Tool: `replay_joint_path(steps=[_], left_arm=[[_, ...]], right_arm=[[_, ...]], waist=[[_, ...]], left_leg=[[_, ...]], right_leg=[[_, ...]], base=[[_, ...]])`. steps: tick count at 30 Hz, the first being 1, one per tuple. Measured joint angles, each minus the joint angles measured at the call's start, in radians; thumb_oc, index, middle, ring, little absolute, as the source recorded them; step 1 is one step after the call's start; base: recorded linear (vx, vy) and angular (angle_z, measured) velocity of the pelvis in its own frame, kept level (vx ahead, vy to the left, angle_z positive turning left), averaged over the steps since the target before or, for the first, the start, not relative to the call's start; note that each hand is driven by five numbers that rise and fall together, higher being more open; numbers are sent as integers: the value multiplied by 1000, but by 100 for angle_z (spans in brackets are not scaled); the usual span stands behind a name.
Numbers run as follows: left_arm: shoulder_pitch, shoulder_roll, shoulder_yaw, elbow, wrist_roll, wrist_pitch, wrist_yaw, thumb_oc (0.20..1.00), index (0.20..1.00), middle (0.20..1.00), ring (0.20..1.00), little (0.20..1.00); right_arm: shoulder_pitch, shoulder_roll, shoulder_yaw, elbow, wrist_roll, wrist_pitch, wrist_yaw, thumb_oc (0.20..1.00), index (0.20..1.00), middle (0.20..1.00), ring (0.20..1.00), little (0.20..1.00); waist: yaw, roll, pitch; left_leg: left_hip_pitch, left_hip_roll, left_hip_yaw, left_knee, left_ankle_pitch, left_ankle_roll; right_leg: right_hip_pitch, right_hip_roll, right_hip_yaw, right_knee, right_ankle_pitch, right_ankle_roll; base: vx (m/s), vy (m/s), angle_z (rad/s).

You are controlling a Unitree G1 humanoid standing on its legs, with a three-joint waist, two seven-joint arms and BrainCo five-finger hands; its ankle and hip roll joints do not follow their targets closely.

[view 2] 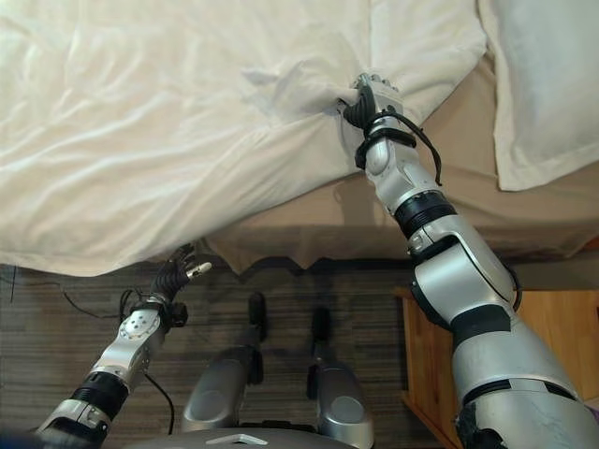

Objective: Making the bed.

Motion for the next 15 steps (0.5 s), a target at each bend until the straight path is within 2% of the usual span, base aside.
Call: replay_joint_path(steps=[4, 6, 7, 8, 15], left_arm=[[-7, 2, 1, 19, 11, 14, 0, 1000, 1000, 1000, 1000, 1000], [-8, 1, -3, 32, 17, 20, -1, 1000, 1000, 1000, 1000, 1000], [-12, 1, -7, 41, 17, 21, -1, 1000, 1000, 1000, 1000, 1000], [-12, 2, -7, 42, 17, 21, -1, 1000, 1000, 1000, 1000, 1000], [-32, -1, -7, 101, 17, 42, -1, 1000, 1000, 1000, 1000, 1000]], right_arm=[[46, 4, -42, 15, 31, -7, 18, 200, 200, 200, 200, 200], [106, 34, -93, 14, 34, -10, 17, 200, 200, 200, 200, 200], [137, 47, -107, 15, 40, -16, 18, 511, 511, 511, 511, 511], [151, 51, -110, 16, 40, -16, 18, 1000, 1000, 1000, 1000, 1000], [289, 56, -153, 34, 66, -8, 22, 1000, 1000, 1000, 1000, 1000]], waist=[[-15, -16, -1], [-21, -24, -3], [-29, -25, -4], [-38, -25, -4], [-96, -22, -22]], left_leg=[[21, 1, 33, 0, -2, -1], [42, 3, 60, 0, -9, -2], [49, 3, 66, 0, -10, -1], [50, 3, 66, 0, -10, -1], [83, 5, 116, -1, -18, 7]], right_leg=[[6, -2, 36, 0, 8, 4], [12, -3, 66, 0, 11, 7], [16, -4, 73, 0, 14, 8], [17, -4, 73, 0, 15, 8], [28, -4, 122, 0, 26, 11]], base=[[5, -20, -25], [9, -22, -39], [10, -6, -22], [1, -12, -13], [3, -24, -20]])
